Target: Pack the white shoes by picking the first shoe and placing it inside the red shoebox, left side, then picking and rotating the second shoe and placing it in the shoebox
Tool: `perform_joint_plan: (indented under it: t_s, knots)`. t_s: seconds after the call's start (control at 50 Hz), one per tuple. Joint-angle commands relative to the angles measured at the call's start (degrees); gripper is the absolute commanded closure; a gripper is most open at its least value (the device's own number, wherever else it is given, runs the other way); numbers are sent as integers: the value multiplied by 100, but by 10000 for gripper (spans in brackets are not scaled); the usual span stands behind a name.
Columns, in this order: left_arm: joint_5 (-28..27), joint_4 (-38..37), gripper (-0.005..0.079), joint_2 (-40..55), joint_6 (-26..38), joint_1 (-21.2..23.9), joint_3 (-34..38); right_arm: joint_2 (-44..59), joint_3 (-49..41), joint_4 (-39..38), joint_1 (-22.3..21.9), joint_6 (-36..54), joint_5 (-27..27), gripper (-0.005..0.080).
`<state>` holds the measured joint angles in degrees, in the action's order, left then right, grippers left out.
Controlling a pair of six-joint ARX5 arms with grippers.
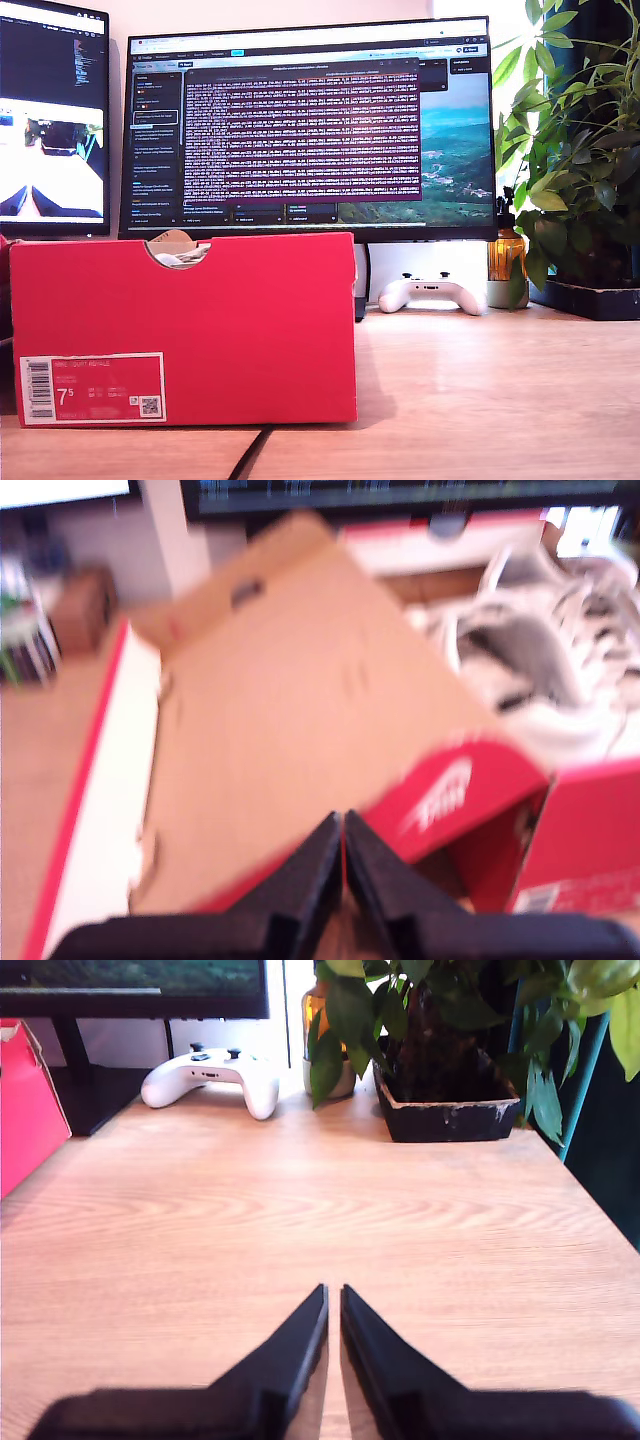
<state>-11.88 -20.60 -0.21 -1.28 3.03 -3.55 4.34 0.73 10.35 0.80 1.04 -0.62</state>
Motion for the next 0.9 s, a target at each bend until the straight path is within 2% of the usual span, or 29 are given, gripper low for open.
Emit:
perform_joint_plan:
  t_s: [0.0,0.16,0.38,0.46,0.68,0.88]
  knots:
    - [44,-39,754,-48,-142,26,140,33,-26,-46,-2,-101,-13,754]
    - [57,-87,754,-48,-472,26,140,33,-24,-59,-2,-116,-13,754]
    - [201,-192,754,-48,-573,22,107,33,-24,-59,-2,-116,-13,754]
    - [339,-341,754,-48,-634,24,15,31,-26,-59,-2,-116,-13,754]
    - [306,-931,754,-46,-629,26,-413,33,-24,-59,-2,-116,-13,754]
    - [332,-1145,754,-46,-828,31,-422,33,-24,-59,-2,-116,-13,754]
